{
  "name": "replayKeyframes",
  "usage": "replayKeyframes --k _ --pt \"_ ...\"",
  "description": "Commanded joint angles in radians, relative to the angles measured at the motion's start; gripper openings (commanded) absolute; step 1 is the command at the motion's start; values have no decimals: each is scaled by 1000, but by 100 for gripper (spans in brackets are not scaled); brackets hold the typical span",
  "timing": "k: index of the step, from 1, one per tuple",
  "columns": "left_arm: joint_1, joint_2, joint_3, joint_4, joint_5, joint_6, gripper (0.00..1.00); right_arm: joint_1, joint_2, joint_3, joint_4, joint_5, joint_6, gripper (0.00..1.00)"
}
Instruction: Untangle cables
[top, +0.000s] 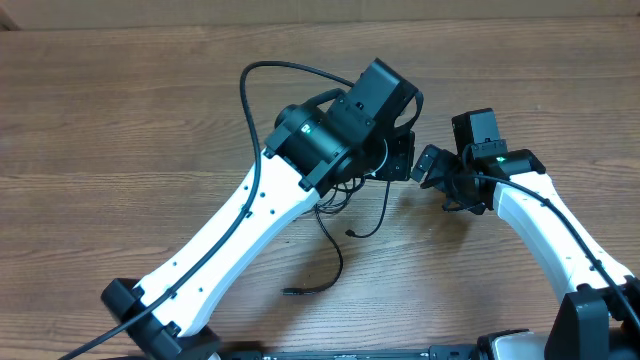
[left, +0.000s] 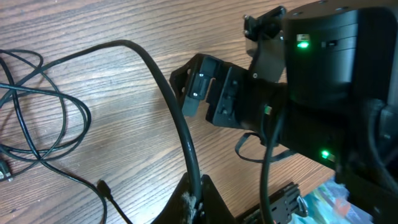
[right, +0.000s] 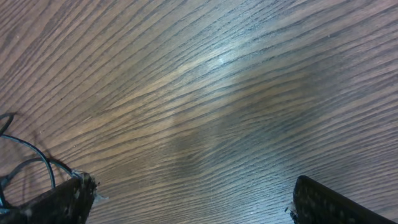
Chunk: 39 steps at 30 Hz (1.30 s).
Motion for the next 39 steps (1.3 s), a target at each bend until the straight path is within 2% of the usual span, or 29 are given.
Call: replayKeyframes --k 1,14,39 --pt "-8 40 2 2 -9 -7 4 -1 7 4 3 6 3 100" --pt "-33 131 1 -57 -13 -6 4 -1 7 4 3 6 3 100" --pt "-34 131 1 -64 -14 -6 4 -1 7 4 3 6 3 100"
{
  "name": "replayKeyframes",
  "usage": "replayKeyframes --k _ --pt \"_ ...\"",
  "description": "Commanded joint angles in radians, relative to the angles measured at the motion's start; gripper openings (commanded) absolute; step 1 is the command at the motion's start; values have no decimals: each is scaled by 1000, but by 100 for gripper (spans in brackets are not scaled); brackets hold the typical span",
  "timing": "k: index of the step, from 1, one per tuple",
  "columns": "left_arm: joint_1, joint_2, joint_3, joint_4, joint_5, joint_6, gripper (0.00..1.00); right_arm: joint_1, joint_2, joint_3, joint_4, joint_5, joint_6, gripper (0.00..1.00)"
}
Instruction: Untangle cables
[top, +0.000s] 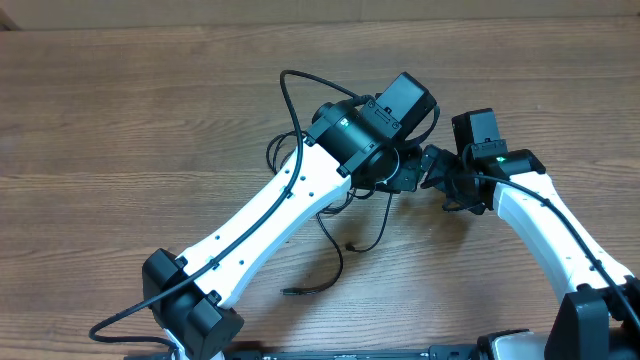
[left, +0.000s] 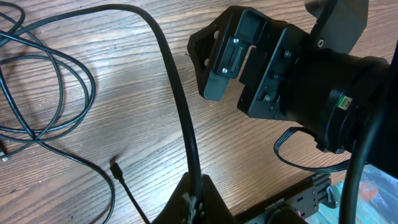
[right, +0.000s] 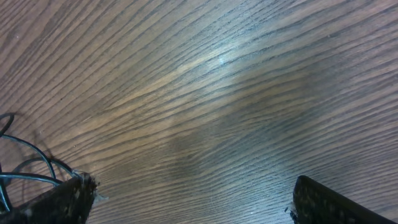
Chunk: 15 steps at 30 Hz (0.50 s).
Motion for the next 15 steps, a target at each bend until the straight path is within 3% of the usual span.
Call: replayKeyframes --k 1,15 --pt "-8 12 2 -9 -14 -6 4 -1 6 4 2 6 3 100" --pt "-9 12 0 -79 -66 -6 4 -1 6 4 3 6 3 100"
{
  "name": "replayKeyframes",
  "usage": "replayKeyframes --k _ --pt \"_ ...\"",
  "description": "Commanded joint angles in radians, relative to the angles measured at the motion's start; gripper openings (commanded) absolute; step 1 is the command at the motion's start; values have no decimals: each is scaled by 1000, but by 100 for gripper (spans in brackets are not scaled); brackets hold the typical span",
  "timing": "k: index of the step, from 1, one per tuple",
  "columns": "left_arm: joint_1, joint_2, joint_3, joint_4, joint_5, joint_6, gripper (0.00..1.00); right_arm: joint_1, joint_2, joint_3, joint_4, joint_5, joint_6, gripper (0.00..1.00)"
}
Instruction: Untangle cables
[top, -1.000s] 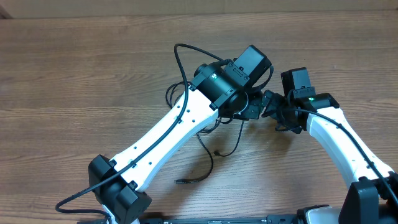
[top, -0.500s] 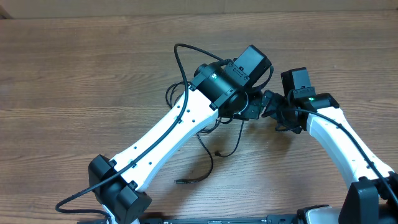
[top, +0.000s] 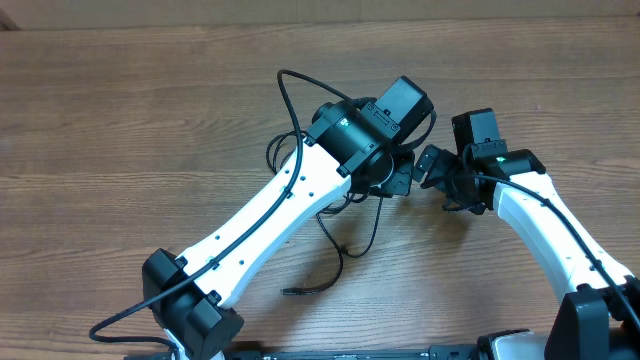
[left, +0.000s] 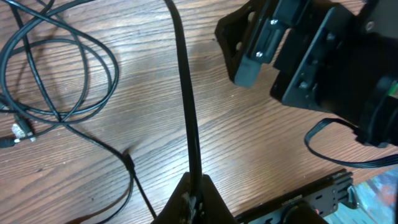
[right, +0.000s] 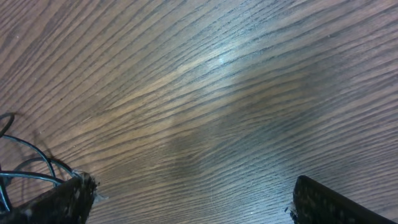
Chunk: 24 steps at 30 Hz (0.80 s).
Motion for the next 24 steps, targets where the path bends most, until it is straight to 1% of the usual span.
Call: replayKeyframes --k 1,8,17,24 --pt "-9 12 0 -10 -22 -6 4 -1 7 4 2 6 3 100" --pt "-9 12 -8 -19 -23 -6 4 -1 7 4 2 6 3 100" --pt "-8 12 -92 -19 -23 -6 5 -1 7 4 2 6 3 100" --pt "-8 12 -111 -23 -31 -6 4 -1 7 4 2 6 3 100"
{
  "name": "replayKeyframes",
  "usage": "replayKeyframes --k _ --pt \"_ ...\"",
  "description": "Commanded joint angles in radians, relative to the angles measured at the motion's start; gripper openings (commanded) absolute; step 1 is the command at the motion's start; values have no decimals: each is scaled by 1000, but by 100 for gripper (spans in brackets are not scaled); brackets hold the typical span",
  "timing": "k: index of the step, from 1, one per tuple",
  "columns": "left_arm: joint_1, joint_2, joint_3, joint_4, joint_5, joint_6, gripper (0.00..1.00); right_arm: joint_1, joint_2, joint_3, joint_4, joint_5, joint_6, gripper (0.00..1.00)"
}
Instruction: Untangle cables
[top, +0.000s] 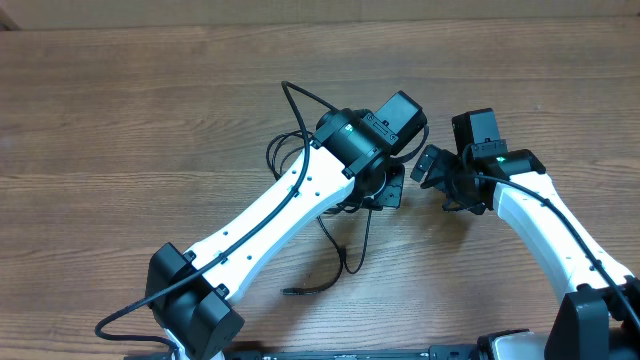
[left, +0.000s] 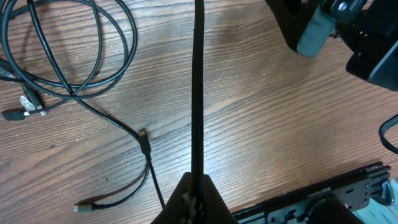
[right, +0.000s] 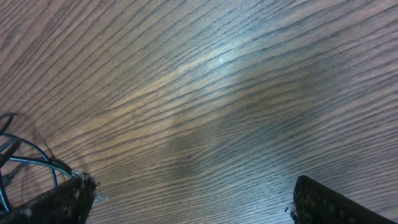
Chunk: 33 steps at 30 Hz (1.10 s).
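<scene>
A thick black cable (left: 198, 87) runs straight up from my left gripper (left: 196, 186), which is shut on it. Thin black cables (left: 74, 68) lie looped on the wood at the upper left of the left wrist view, with a loose plug (left: 143, 135) below them. Overhead, the left gripper (top: 385, 188) sits beside the tangle (top: 285, 150), much of it hidden under the arm. A thin tail (top: 345, 255) trails toward the front. My right gripper (top: 432, 165) stands close to the right of the left one. The right gripper (right: 193, 205) is open over bare wood.
The wooden table (top: 120, 120) stretches wide to the left and back. A cable end (top: 292, 292) lies near the front, between the arm bases. A thin cable strand (right: 25, 158) shows at the left edge of the right wrist view.
My left gripper, still shut on the thick cable, has drawn slightly toward the front; the cable now runs straighter and the right gripper has slid to the corner of its view. The right arm is unmoved.
At first my left gripper held the thick cable with a wide arch of it over the arm. Then the wrist was further right, close to the right gripper, and the arch smaller. It has since come back toward the front. The right gripper stayed open in place.
</scene>
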Motion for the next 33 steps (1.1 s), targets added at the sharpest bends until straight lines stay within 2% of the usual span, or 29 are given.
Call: replayKeyframes --k 1,33 --pt "-8 11 -14 -5 -30 -6 4 -1 6 4 2 6 4 100" --pt "-9 13 -16 -60 -77 -7 4 -1 6 4 3 6 4 100"
